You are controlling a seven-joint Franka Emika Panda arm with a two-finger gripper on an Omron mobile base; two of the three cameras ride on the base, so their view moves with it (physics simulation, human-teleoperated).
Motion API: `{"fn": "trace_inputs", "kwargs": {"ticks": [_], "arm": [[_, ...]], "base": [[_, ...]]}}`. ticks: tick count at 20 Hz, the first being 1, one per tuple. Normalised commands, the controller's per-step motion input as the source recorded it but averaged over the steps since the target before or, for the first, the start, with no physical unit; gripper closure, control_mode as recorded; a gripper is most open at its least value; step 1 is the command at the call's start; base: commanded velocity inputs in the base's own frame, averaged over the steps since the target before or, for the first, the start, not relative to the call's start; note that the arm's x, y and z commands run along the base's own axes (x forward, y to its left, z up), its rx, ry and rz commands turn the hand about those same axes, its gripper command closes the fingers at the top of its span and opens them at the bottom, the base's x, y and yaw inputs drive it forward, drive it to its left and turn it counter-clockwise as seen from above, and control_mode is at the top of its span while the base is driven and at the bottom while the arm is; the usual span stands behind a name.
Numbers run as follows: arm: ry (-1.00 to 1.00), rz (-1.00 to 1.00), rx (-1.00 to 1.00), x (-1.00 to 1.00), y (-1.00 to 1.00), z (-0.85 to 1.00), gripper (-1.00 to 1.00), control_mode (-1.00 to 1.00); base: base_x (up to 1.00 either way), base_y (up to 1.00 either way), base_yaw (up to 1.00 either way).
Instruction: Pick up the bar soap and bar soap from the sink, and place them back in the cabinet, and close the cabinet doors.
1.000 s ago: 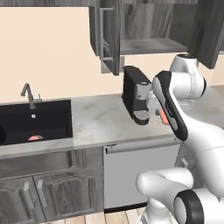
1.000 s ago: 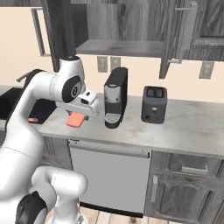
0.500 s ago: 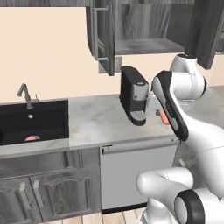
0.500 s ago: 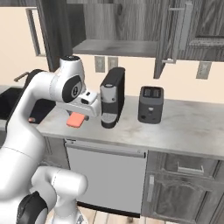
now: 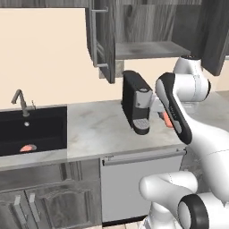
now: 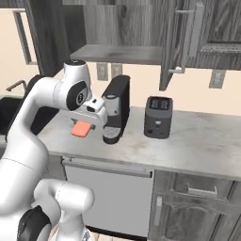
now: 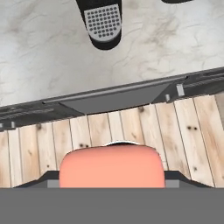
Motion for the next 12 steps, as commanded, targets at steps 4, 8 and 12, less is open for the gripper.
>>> {"fn": "trace_inputs", "kwargs": {"ticks": [4,8,12], "arm": [[0.0,0.0,0.0,0.0,0.0,0.0,1.0,1.0],[0.0,0.0,0.0,0.0,0.0,0.0,1.0,1.0],[0.0,0.0,0.0,0.0,0.0,0.0,1.0,1.0]], "base": [[0.38,-0.31,-0.02],[0.38,-0.28,-0.02],[0.39,-0.26,-0.03]]}}
